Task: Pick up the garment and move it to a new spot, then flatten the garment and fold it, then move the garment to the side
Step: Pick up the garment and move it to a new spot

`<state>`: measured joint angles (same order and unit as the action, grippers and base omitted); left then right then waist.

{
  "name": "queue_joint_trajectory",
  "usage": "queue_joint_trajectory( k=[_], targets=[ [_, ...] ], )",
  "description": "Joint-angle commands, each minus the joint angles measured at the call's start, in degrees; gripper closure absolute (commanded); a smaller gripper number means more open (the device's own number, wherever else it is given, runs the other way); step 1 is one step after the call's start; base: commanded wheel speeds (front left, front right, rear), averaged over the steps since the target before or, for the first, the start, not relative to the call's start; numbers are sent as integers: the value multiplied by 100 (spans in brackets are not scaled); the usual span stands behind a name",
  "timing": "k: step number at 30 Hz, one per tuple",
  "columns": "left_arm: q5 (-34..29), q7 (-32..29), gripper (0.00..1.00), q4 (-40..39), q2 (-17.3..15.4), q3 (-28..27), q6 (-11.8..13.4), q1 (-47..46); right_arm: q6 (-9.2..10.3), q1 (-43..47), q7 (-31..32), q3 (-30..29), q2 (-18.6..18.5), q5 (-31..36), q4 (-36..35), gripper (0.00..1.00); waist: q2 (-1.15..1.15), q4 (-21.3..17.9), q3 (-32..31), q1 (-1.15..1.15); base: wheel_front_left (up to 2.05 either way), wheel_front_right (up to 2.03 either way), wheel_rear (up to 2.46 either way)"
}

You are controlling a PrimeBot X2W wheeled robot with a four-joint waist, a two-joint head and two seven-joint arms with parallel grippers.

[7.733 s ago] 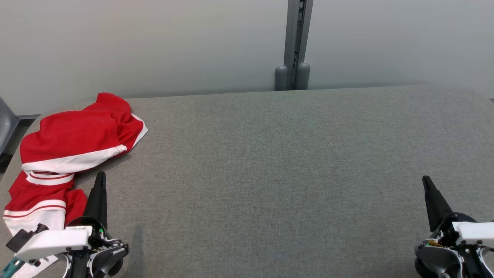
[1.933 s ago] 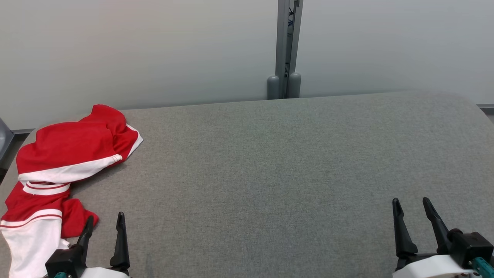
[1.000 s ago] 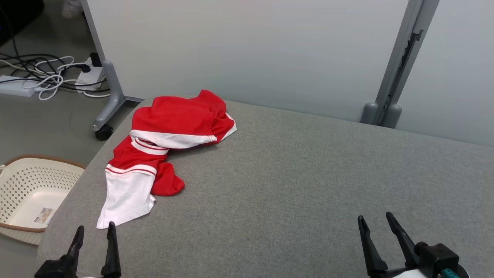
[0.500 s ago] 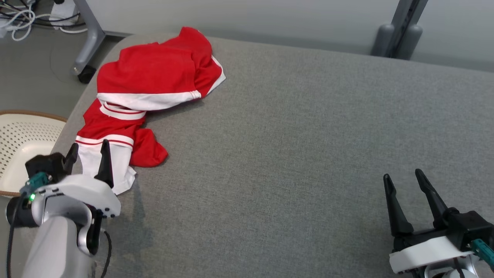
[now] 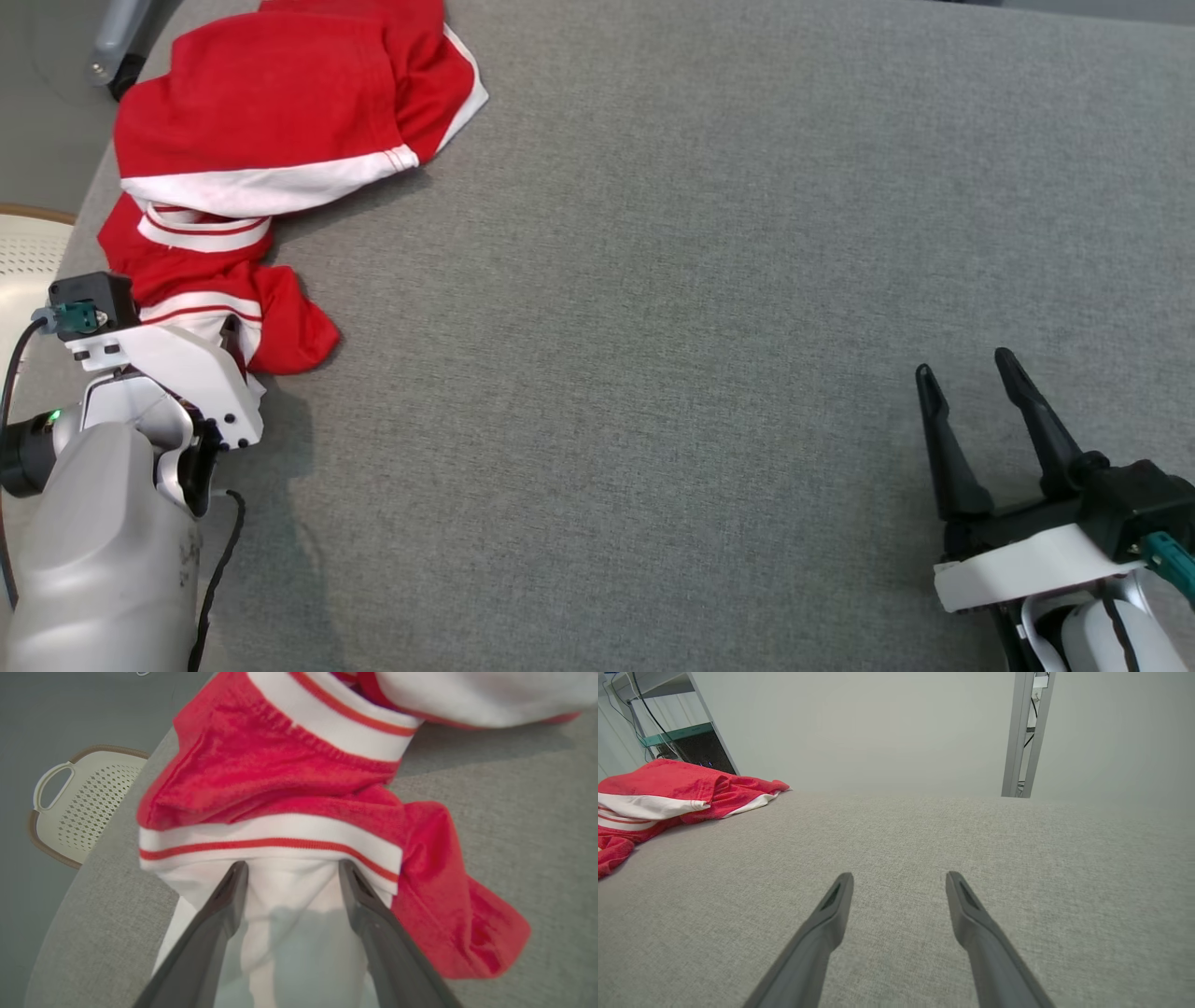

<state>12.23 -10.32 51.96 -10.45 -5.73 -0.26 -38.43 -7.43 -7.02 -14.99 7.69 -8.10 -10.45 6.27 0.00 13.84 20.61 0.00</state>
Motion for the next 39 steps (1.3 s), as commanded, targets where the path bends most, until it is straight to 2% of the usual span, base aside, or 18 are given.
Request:
queue_joint_trajectory(
  k=[1,2,3,4,5,13,19,23,24,26,27,30,34,39],
  targets=[
    [6,56,0,201,-37,33,-41,-225,-11,-54,-30,-75,-61,-44,-31,0,0,-67,84,0,0,0,0],
    [11,74,0,319,-27,48,-54,-247,-11,-45,-30,-98,-64,-56,-34,0,0,-67,89,0,0,0,0],
    [22,89,13,419,-25,58,-62,-269,-11,-32,-30,-111,-70,-61,-36,0,0,-65,85,0,0,0,0],
    [32,134,62,510,-32,61,-63,-303,-12,-17,-30,-121,-67,-65,-31,0,0,-63,74,0,0,0,0],
    [46,171,100,587,-39,61,-76,-324,-11,5,-30,-135,-70,-72,-16,0,0,-57,50,0,0,0,0],
    [400,760,100,634,-134,-189,-356,-277,-11,136,-30,-141,80,-126,113,0,0,13,-388,0,0,0,0],
    [631,1058,100,-141,-387,-307,-566,35,-11,345,-30,-106,246,-213,242,0,0,102,-968,0,0,0,0],
    [768,824,100,-1528,-561,-372,-610,452,-11,528,-30,-24,356,-277,325,0,0,116,-1392,0,0,0,0],
    [768,824,100,-1528,-561,-372,-610,452,-11,528,-30,-24,356,-277,325,0,0,116,-1392,0,0,0,0],
    [870,601,100,-2251,-582,-442,-577,643,-11,556,-30,17,394,-295,342,0,0,82,-1527,0,0,0,0],
    [928,356,100,-3008,-626,-500,-508,851,-11,592,-30,57,428,-323,365,0,0,22,-1635,0,0,0,0],
    [1018,-55,100,-4107,-654,-586,-374,1136,-11,626,-30,93,457,-358,382,0,0,-101,-1774,0,0,0,0],
    [1109,-541,100,-5304,-638,-607,-238,1411,-11,616,-30,105,486,-381,387,0,0,-330,-1839,0,0,0,0],
    [1253,-1022,100,-6486,-496,-344,-213,1511,-11,545,-30,109,501,-390,361,0,0,-701,-1763,0,0,0,0]
  ],
)
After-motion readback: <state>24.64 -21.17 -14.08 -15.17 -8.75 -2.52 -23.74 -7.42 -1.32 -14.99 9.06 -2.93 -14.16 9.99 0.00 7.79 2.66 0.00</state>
